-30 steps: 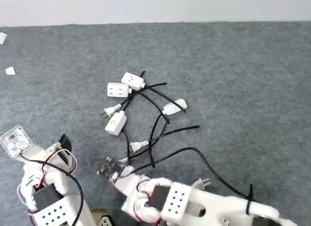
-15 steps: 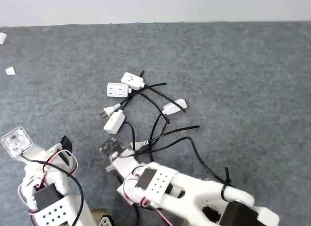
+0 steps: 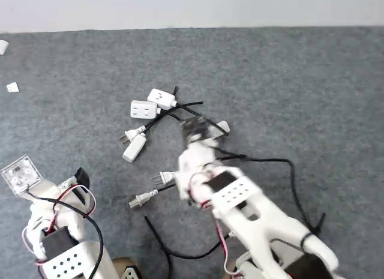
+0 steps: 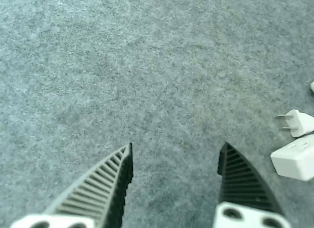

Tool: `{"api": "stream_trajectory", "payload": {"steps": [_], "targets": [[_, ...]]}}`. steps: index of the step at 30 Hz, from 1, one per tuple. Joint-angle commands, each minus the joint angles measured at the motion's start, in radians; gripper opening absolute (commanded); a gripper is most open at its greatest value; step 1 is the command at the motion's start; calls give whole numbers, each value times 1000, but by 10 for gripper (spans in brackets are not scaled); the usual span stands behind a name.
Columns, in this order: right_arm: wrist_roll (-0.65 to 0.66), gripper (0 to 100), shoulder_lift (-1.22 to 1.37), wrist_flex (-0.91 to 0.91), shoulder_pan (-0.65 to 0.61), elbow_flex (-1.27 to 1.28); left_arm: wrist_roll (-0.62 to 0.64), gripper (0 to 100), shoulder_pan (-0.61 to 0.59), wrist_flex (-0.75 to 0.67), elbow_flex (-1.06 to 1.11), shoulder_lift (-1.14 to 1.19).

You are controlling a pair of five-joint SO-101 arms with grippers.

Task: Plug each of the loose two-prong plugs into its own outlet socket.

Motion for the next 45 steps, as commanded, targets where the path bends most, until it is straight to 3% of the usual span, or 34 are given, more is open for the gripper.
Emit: {"api": "stream_trajectory", "payload": {"steps": [1,4,10,13,19,23,27,30,32,39,45], "targets": [[38,9,-64,-22,73,-40,-8,265,23,-28,-15,-2],[86,49,-64,21,51,-35,-9,265,29,-26,-15,-2],[132,329,-73,165,-73,-41,-9,265,31,-25,-15,-2],[138,398,-74,200,-114,-41,-9,265,31,-28,-13,-2],[137,276,-125,263,-291,-37,-11,265,32,-43,-4,-3],[138,204,-217,280,-263,-28,-11,265,41,-41,-4,-3],[147,219,-300,433,-355,-15,-11,265,48,-41,-4,-3],[269,266,-346,538,-498,0,-12,265,48,-43,-4,-3],[327,282,-349,510,-527,34,-12,265,48,-43,-4,-3],[321,252,-338,437,-584,109,-12,265,60,-43,-2,-3],[163,252,-157,225,-677,133,-12,265,68,-74,16,-3]]}}
